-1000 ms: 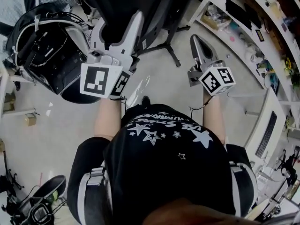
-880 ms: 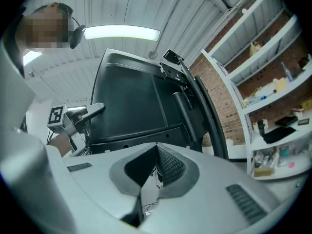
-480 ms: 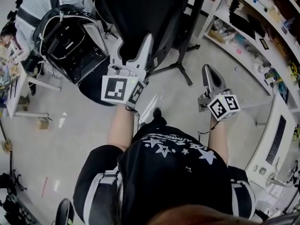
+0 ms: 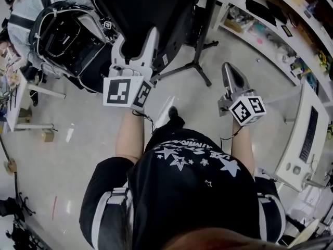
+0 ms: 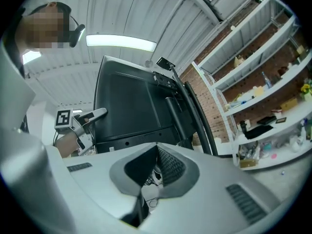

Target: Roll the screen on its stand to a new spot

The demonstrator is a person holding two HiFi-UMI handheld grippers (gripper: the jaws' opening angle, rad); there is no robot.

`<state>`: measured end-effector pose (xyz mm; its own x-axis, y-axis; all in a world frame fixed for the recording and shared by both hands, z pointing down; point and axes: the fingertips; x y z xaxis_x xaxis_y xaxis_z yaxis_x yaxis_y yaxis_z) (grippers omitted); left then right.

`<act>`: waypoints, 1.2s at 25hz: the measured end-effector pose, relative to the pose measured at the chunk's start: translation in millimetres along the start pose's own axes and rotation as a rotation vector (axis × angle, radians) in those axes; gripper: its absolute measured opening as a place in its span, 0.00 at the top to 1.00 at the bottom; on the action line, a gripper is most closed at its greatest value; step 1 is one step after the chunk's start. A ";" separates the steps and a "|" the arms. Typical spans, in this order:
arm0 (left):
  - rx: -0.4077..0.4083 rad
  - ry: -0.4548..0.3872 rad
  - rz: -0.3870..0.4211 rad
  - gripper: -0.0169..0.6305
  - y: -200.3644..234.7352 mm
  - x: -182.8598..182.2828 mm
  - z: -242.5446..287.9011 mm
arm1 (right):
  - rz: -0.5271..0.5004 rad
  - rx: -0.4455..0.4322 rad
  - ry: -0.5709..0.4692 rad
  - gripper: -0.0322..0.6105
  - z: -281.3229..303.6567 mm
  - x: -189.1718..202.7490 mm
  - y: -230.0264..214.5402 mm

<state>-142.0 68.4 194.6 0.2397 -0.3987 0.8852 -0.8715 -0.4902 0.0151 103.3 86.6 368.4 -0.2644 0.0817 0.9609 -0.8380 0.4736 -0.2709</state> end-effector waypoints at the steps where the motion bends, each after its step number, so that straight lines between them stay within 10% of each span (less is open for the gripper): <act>1: 0.005 0.000 0.001 0.66 -0.9 -1.6 -1.9 | 0.001 -0.003 -0.006 0.94 -3.2 -0.8 1.5; 20: 0.047 0.020 -0.011 0.66 -31.9 -16.5 -27.7 | 0.068 -0.062 0.007 0.94 -31.0 24.7 30.5; 30: 0.177 0.086 0.064 0.65 -36.0 -28.6 -46.2 | 0.108 0.073 -0.041 0.94 -45.6 26.8 30.8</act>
<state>-137.2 133.3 190.3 0.1420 -0.3692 0.9184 -0.7929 -0.5978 -0.1178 92.1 143.4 388.4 -0.3731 0.0919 0.9232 -0.8356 0.3992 -0.3774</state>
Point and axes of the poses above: the fingertips, and each gripper's own axes: z forward along the fingers, y to its left, x out of its underside, and after that the axes turned 1 degree about x, right-handed
